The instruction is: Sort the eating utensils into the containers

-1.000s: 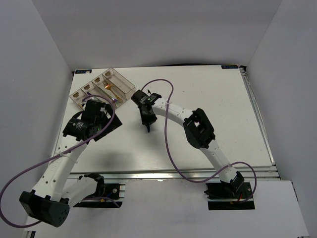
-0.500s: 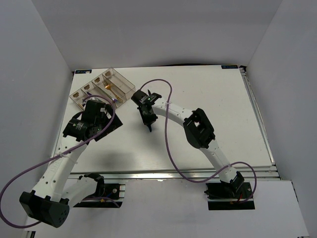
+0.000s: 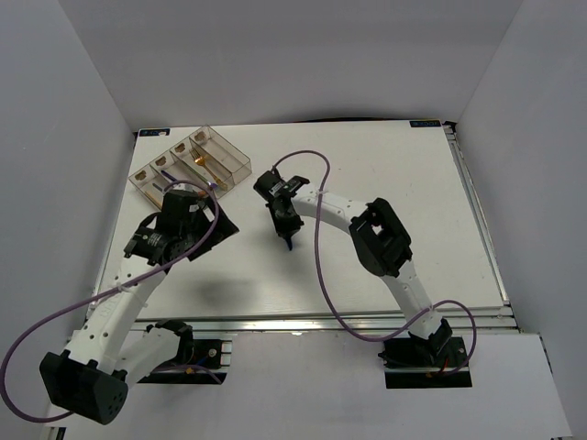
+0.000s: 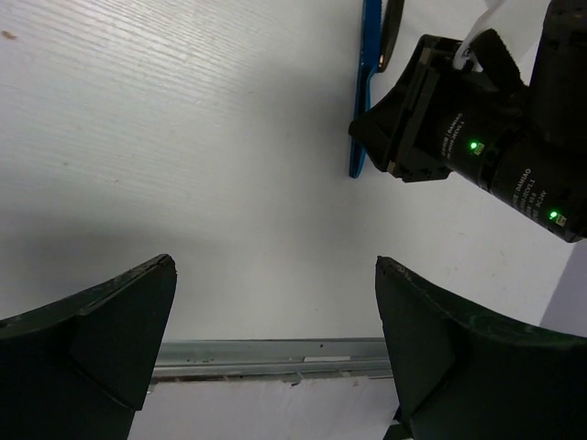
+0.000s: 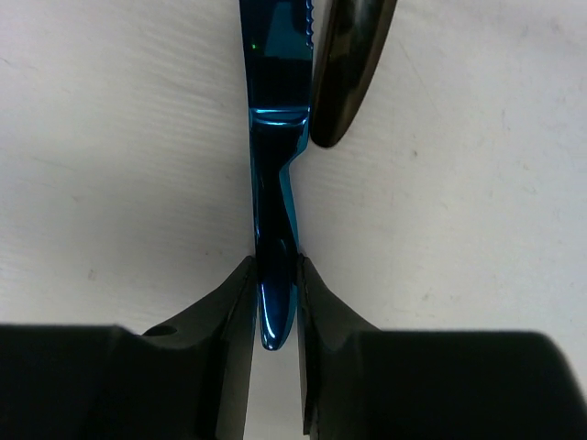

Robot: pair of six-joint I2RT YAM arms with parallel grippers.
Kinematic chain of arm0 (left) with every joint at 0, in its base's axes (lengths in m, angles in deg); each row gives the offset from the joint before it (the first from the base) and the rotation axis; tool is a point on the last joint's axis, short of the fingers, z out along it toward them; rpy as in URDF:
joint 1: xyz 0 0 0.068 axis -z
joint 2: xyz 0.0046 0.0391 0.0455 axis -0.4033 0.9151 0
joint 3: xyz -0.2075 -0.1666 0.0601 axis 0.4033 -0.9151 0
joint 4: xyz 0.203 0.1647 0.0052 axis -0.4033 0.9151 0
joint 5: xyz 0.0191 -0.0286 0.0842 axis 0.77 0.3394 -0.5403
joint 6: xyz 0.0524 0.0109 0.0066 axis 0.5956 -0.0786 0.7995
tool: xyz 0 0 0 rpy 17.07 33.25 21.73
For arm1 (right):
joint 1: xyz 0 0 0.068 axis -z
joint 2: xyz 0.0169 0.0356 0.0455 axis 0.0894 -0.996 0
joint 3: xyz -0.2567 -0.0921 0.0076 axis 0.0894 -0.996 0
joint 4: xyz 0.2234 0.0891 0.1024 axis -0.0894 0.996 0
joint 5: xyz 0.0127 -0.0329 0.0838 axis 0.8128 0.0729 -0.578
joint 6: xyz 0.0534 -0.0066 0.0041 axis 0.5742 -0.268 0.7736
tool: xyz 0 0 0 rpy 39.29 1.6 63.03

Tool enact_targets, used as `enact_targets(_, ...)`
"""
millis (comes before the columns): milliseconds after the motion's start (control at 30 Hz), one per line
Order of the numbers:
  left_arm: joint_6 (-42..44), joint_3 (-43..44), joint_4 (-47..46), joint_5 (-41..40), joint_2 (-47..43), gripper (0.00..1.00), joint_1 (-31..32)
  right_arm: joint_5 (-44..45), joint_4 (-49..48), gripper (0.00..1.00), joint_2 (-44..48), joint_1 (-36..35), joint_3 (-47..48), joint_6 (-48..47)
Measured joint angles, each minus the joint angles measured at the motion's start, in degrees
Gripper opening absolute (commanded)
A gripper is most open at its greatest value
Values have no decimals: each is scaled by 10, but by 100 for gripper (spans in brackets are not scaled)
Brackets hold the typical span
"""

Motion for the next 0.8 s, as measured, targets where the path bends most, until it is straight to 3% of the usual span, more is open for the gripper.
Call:
enact_targets(433,-71,-141,-244,98,17,98,1,-31,-3,0,89,2,-140,-1)
enact_targets(800,-116,-162,-366,110,85,98,52,-62,-13,0,152,2,-216,-8)
